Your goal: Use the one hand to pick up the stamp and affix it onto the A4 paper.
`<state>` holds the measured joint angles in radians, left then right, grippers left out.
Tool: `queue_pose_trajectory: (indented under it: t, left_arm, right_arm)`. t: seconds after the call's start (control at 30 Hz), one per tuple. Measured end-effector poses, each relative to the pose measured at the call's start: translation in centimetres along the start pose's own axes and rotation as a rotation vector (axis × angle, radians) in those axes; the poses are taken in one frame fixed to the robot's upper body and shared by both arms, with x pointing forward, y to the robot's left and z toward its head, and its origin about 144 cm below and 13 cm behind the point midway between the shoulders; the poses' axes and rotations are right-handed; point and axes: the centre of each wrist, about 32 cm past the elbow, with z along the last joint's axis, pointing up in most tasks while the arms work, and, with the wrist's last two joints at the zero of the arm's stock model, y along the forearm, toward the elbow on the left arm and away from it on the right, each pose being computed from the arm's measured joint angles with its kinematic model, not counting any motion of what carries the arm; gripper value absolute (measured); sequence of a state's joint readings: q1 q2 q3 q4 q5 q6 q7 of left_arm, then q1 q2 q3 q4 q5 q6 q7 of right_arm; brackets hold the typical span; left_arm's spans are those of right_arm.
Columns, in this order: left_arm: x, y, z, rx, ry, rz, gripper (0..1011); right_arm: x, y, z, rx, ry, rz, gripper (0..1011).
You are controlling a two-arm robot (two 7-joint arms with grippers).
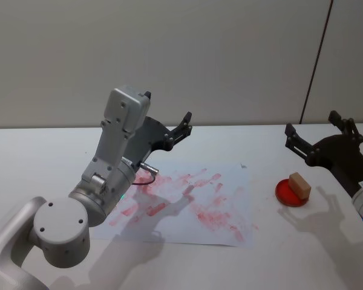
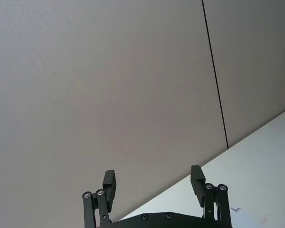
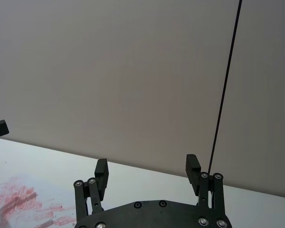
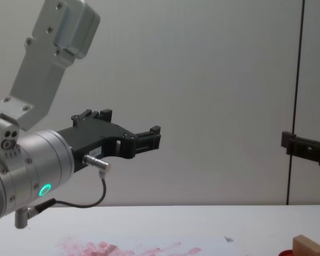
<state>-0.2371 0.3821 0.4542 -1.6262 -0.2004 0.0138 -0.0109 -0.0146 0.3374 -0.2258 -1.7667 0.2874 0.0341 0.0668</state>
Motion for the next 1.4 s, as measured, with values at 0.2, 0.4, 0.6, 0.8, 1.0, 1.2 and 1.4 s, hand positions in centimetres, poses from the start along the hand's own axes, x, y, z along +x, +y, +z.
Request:
queue_pose_trajectory:
  t: [0.2, 0.4, 0.6, 0.8, 1.0, 1.2, 1.4]
  left_arm:
    - [0.00, 0.00, 0.00, 0.000, 0.000, 0.000, 1001]
    - [0.00, 0.00, 0.00, 0.000, 0.000, 0.000, 1001]
    - [0.00, 0.00, 0.00, 0.000, 0.000, 0.000, 1001]
    - [0.00, 0.00, 0.00, 0.000, 0.000, 0.000, 1001]
    - [0.00, 0.00, 0.00, 0.000, 0.000, 0.000, 1001]
    - [0.00, 0.00, 0.00, 0.000, 0.000, 0.000, 1001]
    - [0.00, 0.00, 0.00, 0.000, 0.000, 0.000, 1001]
  right_arm:
    - [0.00, 0.00, 0.00, 0.000, 0.000, 0.000, 1001]
    - [0.00, 0.00, 0.00, 0.000, 0.000, 0.000, 1001]
    - [0.00, 0.00, 0.00, 0.000, 0.000, 0.000, 1001]
    - [0.00, 0.00, 0.00, 0.000, 0.000, 0.000, 1001]
    - [0.00, 0.00, 0.00, 0.000, 0.000, 0.000, 1001]
    - [0.00, 0.00, 0.00, 0.000, 0.000, 0.000, 1001]
    - [0.00, 0.00, 0.00, 0.000, 0.000, 0.000, 1001]
